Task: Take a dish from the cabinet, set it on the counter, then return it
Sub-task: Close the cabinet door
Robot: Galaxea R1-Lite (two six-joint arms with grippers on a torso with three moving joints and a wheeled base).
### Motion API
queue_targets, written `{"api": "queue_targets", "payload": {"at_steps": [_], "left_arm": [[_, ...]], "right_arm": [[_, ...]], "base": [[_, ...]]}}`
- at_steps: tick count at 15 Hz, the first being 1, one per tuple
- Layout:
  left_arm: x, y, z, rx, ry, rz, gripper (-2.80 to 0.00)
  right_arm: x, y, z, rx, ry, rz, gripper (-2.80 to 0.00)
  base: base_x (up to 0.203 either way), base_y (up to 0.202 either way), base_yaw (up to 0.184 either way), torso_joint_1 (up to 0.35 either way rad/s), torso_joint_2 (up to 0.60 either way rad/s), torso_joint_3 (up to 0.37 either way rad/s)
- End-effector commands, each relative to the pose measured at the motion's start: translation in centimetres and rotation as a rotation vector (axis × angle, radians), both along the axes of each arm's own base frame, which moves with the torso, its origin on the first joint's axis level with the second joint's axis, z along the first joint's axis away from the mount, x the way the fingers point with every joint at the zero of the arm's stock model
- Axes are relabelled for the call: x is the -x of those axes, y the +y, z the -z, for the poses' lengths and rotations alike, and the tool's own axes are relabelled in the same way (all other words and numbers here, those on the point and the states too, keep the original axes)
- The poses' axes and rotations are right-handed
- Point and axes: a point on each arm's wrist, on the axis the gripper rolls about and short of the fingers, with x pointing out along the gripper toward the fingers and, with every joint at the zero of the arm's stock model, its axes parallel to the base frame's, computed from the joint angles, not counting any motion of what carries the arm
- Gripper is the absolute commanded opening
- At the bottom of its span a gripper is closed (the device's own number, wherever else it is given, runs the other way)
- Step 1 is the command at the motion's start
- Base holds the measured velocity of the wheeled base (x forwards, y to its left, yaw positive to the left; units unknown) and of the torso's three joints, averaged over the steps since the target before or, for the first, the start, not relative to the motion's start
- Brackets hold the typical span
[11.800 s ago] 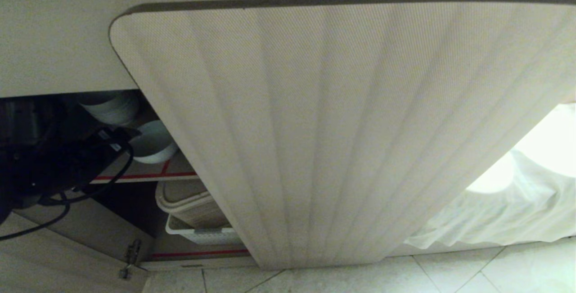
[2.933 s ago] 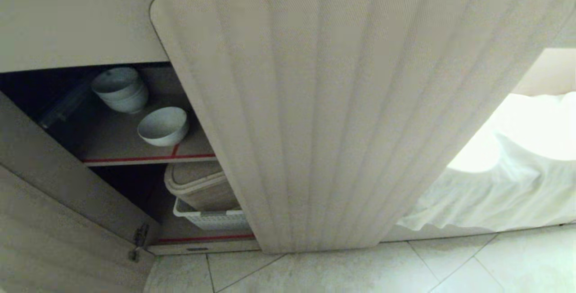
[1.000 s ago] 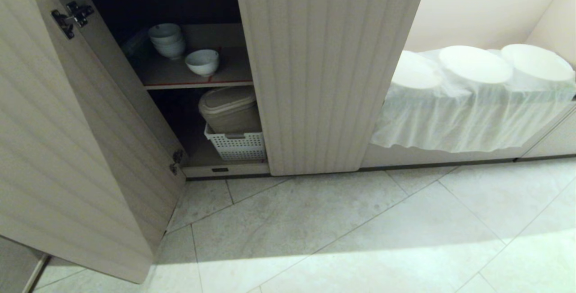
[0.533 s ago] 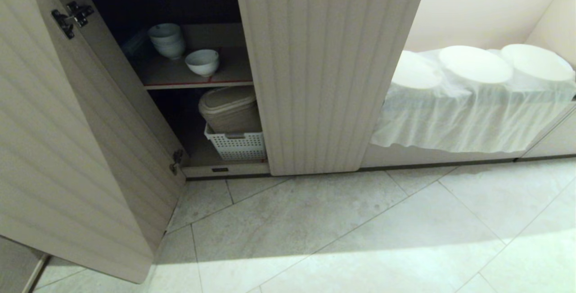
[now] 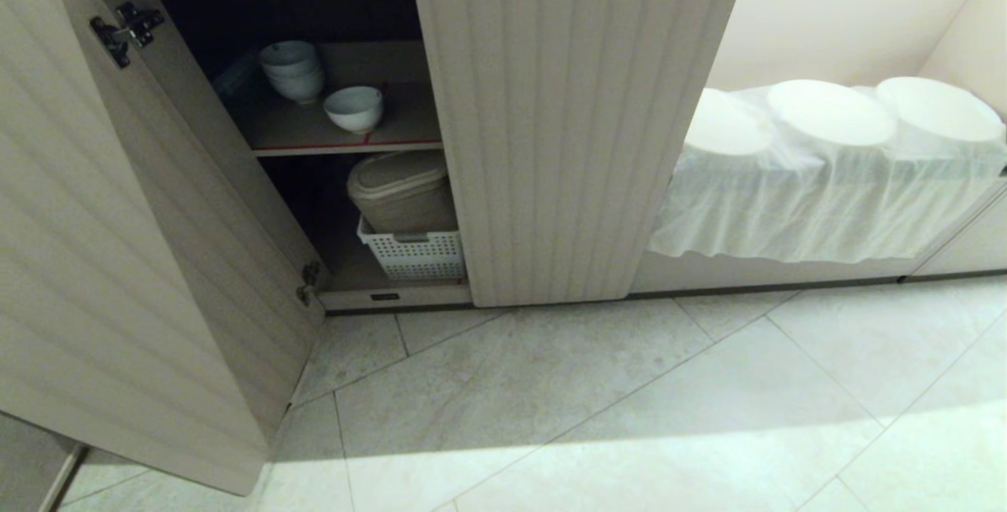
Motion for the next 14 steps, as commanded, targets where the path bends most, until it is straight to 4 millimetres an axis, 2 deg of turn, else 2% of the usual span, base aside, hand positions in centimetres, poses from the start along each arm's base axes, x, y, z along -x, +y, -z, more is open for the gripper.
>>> {"api": "queue_targets", "payload": {"at_steps": [1,14], "left_arm": [[0.0,0.0,0.0,0.001,-0.001,0.0,-2.8],[0.0,0.01,0.0,0.006,-0.001,-0.004,-2.8]], "right_arm": [[0.0,0.0,0.0,0.0,0.0,0.0,-2.8],[0.0,0.0,0.0,0.0,0.0,0.0,-2.8]], "base": [[0.0,0.0,0.0,0.0,0.0,0.0],[0.0,0.0,0.0,0.0,0.0,0.0]]}}
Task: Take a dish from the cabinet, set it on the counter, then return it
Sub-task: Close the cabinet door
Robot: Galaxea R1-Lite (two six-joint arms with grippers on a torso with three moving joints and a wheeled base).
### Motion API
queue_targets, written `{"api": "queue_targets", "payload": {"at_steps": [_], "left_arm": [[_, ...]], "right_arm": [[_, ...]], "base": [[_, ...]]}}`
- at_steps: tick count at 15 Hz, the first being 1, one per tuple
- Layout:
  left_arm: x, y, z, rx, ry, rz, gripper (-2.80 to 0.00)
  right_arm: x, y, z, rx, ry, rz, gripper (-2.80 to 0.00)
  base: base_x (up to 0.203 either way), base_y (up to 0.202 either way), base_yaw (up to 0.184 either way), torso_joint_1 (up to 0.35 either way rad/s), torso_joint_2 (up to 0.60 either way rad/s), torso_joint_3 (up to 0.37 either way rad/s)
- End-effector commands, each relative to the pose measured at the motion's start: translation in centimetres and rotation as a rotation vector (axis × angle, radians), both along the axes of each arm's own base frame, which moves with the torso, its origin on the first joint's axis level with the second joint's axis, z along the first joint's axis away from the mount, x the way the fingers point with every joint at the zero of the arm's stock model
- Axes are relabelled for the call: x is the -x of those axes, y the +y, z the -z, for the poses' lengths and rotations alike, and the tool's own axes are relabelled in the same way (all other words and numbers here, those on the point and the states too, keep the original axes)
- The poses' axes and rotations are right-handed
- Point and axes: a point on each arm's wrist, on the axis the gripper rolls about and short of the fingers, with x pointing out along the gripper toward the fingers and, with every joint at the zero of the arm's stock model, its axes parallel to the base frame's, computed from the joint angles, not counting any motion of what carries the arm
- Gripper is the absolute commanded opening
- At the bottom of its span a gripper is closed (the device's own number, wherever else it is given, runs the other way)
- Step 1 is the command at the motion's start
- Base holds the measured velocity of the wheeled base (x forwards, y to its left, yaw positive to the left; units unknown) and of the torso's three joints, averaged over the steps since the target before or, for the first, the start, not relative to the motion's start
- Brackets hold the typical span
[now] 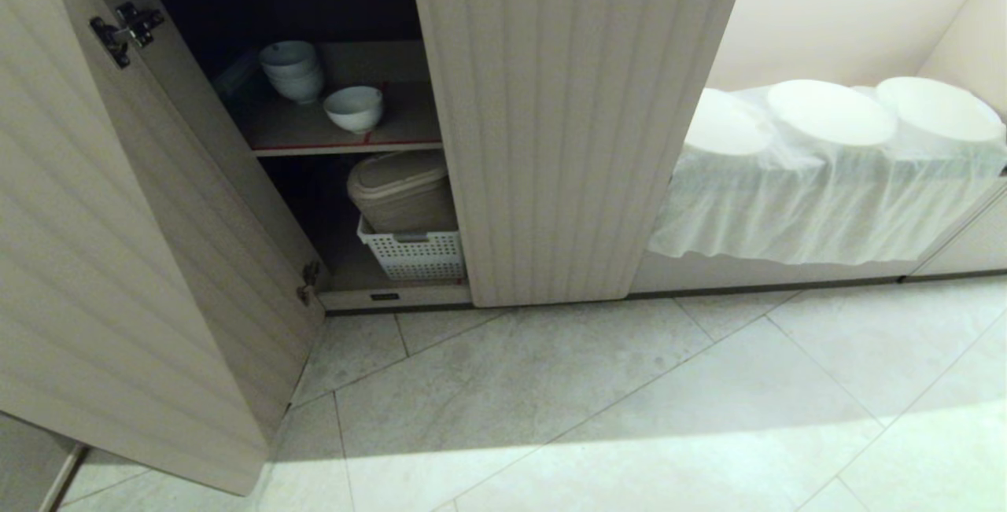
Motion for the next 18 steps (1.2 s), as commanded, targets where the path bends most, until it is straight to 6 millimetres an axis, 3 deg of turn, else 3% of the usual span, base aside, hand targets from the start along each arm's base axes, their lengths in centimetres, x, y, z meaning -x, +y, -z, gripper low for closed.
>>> {"api": "queue_targets", "payload": {"at_steps": [1,18], "left_arm": [[0.0,0.0,0.01,-0.001,0.0,-0.002,-2.8],[0.0,0.0,0.03,0.007,0.002,-0.002,-2.8]], "right_arm": [[0.0,0.0,0.0,-0.001,0.0,-0.001,-2.8],[0.0,0.0,0.0,-0.001,0.0,0.0,-2.8]], "base": [[0.0,0.0,0.0,0.0,0.0,0.0],[0.0,0.005,0.0,0.0,0.0,0.0]]}}
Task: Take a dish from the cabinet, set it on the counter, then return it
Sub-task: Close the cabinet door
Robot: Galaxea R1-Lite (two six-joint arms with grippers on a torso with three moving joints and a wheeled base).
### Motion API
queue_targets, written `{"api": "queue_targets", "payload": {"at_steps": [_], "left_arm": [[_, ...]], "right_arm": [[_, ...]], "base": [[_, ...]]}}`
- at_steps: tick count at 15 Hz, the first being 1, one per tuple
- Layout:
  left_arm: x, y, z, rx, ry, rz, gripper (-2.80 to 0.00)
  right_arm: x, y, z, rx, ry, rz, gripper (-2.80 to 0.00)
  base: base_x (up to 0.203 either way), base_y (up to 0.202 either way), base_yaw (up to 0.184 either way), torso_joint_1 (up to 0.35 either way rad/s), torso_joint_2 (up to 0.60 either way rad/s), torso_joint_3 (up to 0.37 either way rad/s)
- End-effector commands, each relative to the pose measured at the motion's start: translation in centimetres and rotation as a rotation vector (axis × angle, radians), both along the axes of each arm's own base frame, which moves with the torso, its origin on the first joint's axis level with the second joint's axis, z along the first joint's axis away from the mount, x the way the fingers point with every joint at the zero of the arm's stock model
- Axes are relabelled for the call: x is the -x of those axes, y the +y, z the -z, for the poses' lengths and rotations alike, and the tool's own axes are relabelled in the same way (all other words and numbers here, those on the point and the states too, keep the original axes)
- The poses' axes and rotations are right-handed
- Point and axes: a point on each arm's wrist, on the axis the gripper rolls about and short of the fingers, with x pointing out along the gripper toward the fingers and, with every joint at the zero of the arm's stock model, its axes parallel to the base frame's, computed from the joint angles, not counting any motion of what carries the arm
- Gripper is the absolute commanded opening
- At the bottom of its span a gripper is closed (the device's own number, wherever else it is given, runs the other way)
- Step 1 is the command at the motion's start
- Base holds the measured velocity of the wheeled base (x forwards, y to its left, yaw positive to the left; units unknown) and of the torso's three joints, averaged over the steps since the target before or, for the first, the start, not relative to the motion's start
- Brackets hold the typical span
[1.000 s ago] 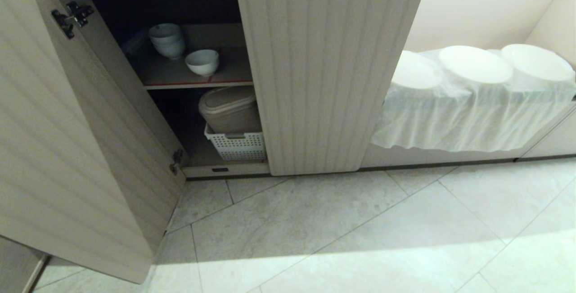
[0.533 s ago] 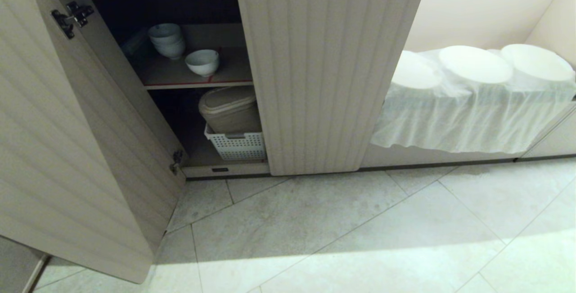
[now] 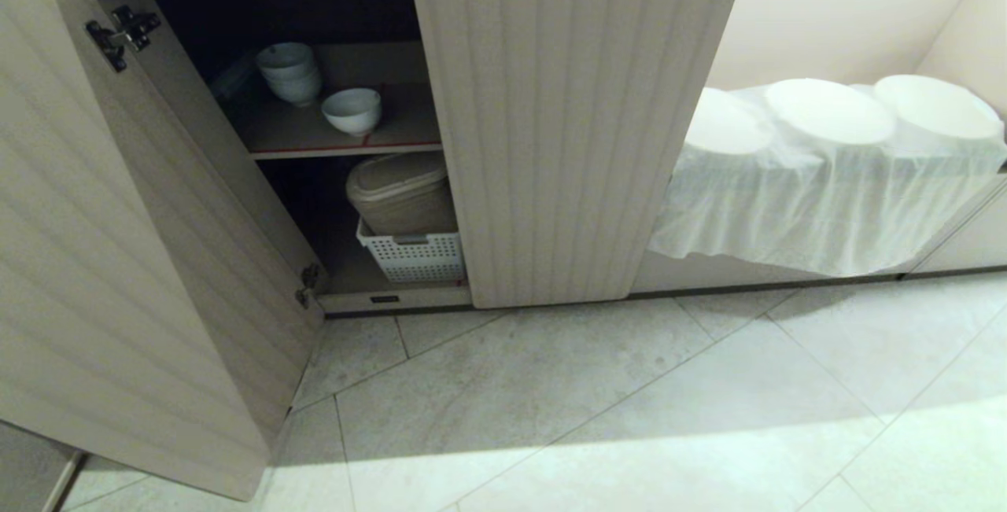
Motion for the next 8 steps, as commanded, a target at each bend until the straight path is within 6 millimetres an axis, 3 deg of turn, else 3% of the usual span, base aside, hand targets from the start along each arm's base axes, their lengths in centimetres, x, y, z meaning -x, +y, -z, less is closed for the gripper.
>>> {"api": "queue_targets", "payload": {"at_steps": [1,8], "left_arm": [[0.0,0.0,0.01,0.001,0.0,0.0,-2.8],[0.0,0.0,0.01,0.001,0.0,0.0,-2.8]], "right_arm": [[0.0,0.0,0.0,0.0,0.0,0.0,-2.8],[0.0,0.0,0.0,0.0,0.0,0.0,-2.8]], "base": [[0.003,0.137,0.001,0.007,0.0,-0.004],[0.0,0.196,0.0,0.003,0.0,0.005]]}}
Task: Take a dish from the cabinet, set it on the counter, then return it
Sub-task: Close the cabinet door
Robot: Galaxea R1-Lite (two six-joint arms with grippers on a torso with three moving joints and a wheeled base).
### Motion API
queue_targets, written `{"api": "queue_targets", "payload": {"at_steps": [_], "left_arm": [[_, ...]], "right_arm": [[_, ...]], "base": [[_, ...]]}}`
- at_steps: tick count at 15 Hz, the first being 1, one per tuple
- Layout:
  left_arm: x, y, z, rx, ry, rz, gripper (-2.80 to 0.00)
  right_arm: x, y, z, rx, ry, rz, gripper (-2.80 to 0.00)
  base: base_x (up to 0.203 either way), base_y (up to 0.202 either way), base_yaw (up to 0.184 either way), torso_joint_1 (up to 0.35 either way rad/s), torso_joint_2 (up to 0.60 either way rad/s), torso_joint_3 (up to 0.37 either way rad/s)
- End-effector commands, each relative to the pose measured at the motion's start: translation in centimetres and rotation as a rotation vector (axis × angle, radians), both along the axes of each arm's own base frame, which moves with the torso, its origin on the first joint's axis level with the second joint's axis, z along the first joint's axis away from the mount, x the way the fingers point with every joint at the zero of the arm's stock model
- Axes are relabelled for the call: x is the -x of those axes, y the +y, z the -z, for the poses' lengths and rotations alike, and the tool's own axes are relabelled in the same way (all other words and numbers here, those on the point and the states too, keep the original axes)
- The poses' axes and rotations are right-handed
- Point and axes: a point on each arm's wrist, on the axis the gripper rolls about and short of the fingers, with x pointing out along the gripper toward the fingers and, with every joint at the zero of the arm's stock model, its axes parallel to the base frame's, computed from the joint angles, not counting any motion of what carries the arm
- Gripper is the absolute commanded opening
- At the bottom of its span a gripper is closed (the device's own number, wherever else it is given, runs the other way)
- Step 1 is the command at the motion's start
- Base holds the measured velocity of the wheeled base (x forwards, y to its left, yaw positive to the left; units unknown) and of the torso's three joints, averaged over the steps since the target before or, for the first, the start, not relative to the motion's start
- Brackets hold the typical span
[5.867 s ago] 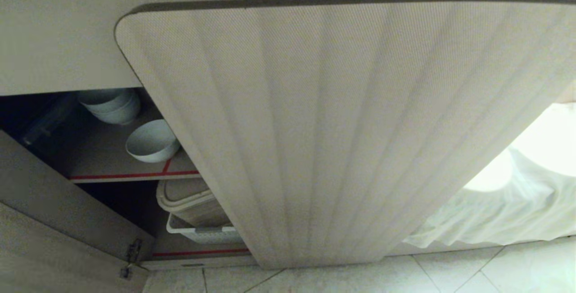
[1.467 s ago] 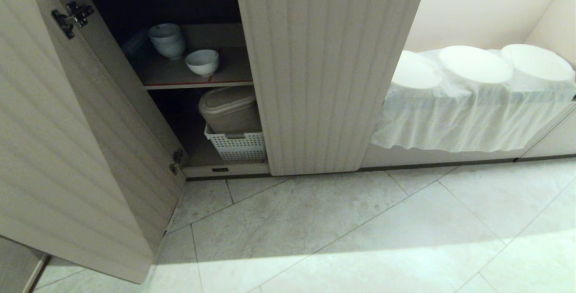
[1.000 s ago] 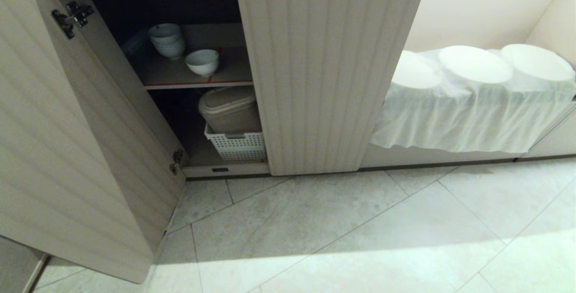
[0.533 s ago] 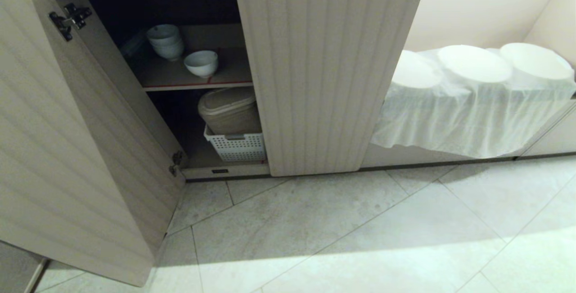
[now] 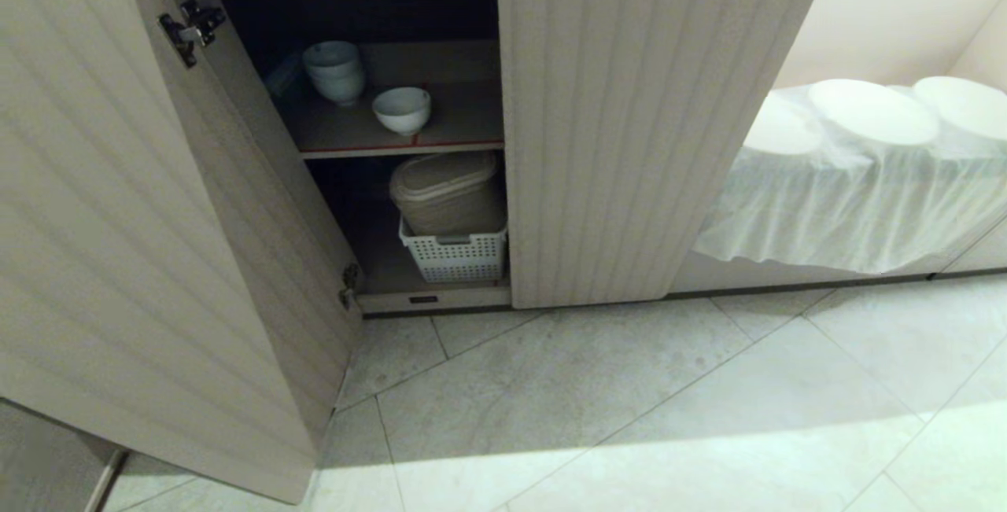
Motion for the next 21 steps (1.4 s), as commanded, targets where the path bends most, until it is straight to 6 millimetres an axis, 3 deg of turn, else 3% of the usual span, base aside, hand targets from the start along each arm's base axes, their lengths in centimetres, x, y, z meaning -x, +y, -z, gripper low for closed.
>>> {"api": "queue_targets", "payload": {"at_steps": [1,11,21], "left_arm": [[0.0,0.0,0.0,0.001,-0.001,-0.001,-2.8],[0.0,0.0,0.0,0.001,-0.001,-0.001,-2.8],[0.0,0.0,-0.02,0.002,-0.003,0.0,-2.8]], "right_arm": [[0.0,0.0,0.0,0.0,0.0,0.0,-2.8],[0.0,0.0,0.0,0.0,0.0,-0.001,-2.8],[0.0,0.0,0.0,0.0,0.0,0.0,-2.8]], "base": [[0.0,0.191,0.0,-0.001,0.0,0.002],[0.0,0.19,0.0,0.001,0.0,0.001],[0.0,0.009,0.0,0.0,0.0,0.001]]}}
